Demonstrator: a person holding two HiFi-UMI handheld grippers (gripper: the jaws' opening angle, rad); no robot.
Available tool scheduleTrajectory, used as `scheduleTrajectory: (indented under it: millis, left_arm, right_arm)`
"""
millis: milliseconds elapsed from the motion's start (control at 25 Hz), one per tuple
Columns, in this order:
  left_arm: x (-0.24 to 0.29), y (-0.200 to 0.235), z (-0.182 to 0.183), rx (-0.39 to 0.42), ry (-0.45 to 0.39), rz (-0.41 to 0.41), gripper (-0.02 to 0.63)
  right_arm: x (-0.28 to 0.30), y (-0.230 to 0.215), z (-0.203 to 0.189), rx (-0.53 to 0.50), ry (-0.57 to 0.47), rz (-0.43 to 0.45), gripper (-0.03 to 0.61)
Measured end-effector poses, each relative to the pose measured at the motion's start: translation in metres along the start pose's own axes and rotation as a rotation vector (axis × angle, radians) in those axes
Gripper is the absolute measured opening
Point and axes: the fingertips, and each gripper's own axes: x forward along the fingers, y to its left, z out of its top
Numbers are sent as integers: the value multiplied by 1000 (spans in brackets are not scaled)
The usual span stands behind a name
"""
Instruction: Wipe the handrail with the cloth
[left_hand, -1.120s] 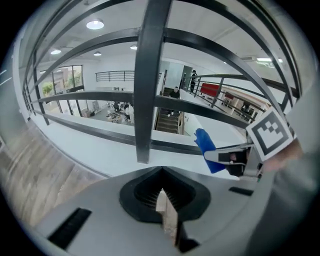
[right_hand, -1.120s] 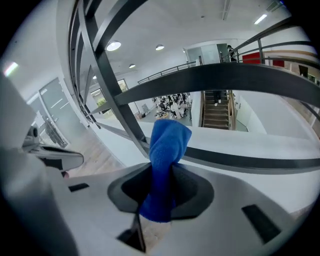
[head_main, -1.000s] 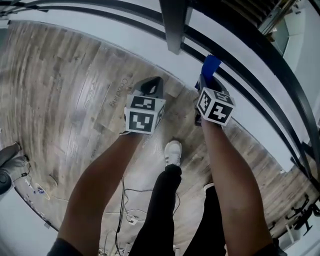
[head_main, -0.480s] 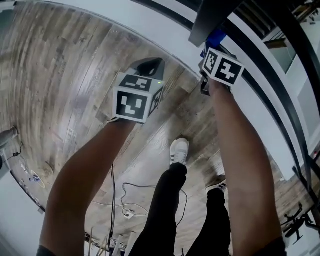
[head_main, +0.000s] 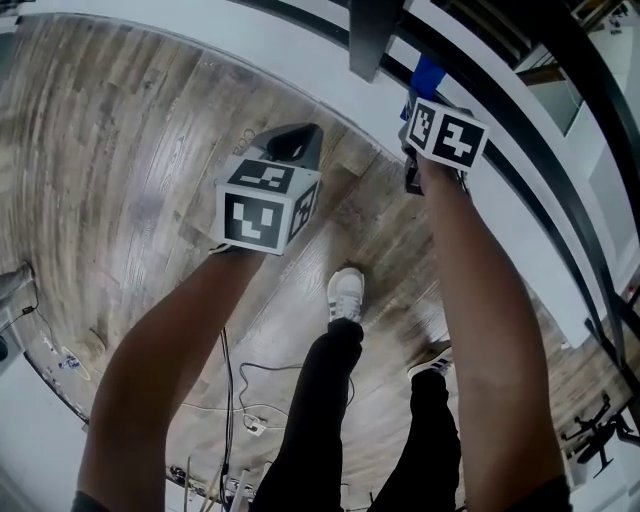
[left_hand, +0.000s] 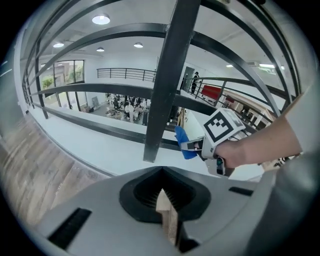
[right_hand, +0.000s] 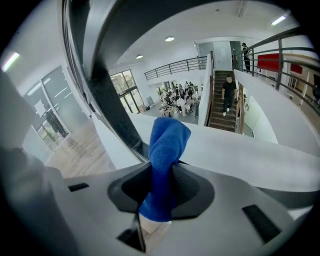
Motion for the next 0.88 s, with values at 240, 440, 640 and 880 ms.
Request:
scheduleTrajectory:
  millis: [240, 440, 640, 880]
  left_arm:
    - [14, -59, 11, 41, 0, -46, 3]
    - [24, -103, 17, 82, -1, -75, 3]
    - [37, -150, 6, 119, 16, -93, 3]
    - [51, -203, -13, 157, 46, -106, 3]
  right_arm:
    - [-38, -69, -25, 102, 14, -49, 110]
    - [-69, -121, -42, 149, 11, -78, 110]
    - [-100, -169, -65, 174, 5, -106, 110]
    - [-133, -224, -89, 185, -9, -131, 110]
